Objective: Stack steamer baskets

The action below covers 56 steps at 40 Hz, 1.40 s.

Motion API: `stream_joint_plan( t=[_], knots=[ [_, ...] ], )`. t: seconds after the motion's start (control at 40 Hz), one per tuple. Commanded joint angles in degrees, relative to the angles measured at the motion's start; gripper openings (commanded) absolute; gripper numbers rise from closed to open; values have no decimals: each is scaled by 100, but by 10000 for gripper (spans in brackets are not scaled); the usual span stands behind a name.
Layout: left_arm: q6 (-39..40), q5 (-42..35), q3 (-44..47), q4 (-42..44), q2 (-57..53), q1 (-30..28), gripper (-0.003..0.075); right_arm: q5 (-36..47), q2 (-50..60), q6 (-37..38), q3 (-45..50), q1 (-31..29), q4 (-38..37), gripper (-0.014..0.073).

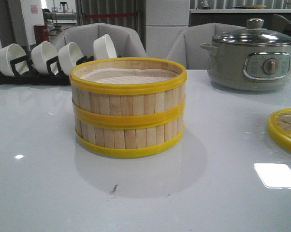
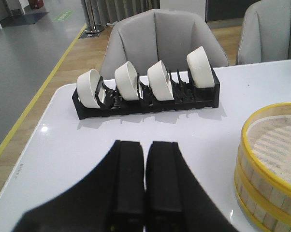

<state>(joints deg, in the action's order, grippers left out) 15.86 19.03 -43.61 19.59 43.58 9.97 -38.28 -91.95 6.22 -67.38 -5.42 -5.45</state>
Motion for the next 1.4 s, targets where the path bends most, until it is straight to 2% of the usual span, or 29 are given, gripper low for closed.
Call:
stream_joint_plan(
  t=[0.0, 0.17, 0.8, 1.02, 1.38],
  knots=[
    [5, -407, -163, 6, -18, 38, 86, 307, 245, 22, -199, -163, -122, 443],
    [5, -407, -163, 6, -18, 38, 86, 320, 245, 27, -199, -333, -13, 443],
    [5, -407, -163, 6, -18, 38, 86, 351, -200, 27, -199, -333, 28, 442],
    [5, -407, -163, 6, -18, 38, 86, 437, -279, 27, -199, -333, 28, 374],
    [5, -418, -163, 6, -18, 38, 87, 505, -279, 27, -199, -333, 28, 372]
  ],
)
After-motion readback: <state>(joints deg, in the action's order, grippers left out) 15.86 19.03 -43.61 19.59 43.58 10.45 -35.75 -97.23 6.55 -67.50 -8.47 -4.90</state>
